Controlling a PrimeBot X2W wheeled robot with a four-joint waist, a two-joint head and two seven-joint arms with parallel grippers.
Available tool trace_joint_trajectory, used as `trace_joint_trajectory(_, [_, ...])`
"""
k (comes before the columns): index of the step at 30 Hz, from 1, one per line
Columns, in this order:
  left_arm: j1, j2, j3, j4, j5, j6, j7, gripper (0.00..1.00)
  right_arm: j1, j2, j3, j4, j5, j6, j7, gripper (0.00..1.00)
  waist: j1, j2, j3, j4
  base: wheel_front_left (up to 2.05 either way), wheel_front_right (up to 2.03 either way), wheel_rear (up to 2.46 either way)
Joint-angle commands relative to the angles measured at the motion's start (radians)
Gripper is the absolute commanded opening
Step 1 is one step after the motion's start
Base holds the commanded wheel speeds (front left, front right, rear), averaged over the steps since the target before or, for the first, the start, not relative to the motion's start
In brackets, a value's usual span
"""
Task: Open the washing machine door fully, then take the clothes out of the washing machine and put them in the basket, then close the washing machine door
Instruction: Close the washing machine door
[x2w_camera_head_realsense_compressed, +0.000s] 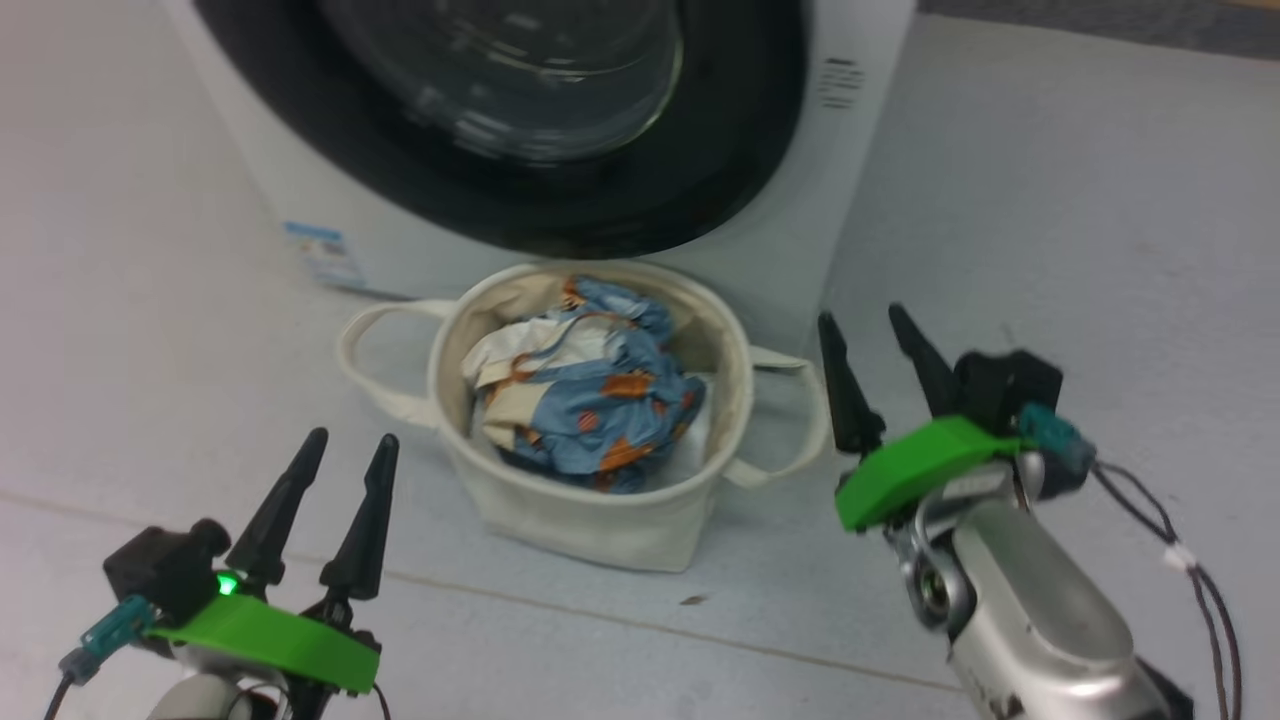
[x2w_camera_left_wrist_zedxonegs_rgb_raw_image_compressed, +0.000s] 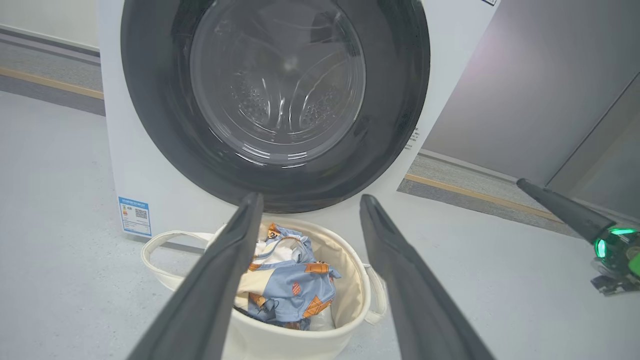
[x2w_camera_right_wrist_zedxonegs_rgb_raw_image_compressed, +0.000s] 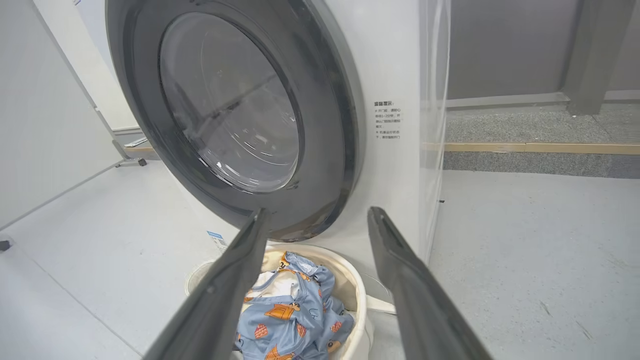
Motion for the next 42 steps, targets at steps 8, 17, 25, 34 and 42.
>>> trace_joint_trajectory(8, [0.017,0.031,0.078,-0.068,-0.057,-0.006,-0.012,1.00,0.130,-0.012,0.013,-0.165,-0.021,0.003,-0.005,1.00,0.0000,0.0000,-0.063,-0.156,0.00,0.00,0.00])
trace_joint_trajectory(17, [0.059,0.049,0.102,-0.095,-0.081,-0.006,-0.012,1.00,0.241,-0.023,-0.004,-0.298,-0.058,0.003,-0.005,1.00,0.0000,0.0000,-0.070,-0.208,0.00,0.00,0.00])
trace_joint_trajectory(25, [0.073,0.055,0.101,-0.115,-0.099,-0.006,-0.012,1.00,0.317,-0.015,-0.021,-0.369,-0.091,0.003,0.002,1.00,0.0000,0.0000,-0.062,-0.184,0.00,0.00,0.00])
trace_joint_trajectory(34, [0.067,0.049,0.100,-0.102,-0.086,-0.004,-0.012,1.00,0.327,-0.005,-0.030,-0.412,-0.122,0.003,0.016,1.00,0.0000,0.0000,-0.051,-0.164,0.00,0.00,0.00])
trace_joint_trajectory(42, [0.064,0.045,0.105,-0.102,-0.085,-0.005,-0.012,1.00,0.327,0.000,-0.034,-0.423,-0.134,0.003,0.025,1.00,0.0000,0.0000,-0.047,-0.158,0.00,0.00,0.00])
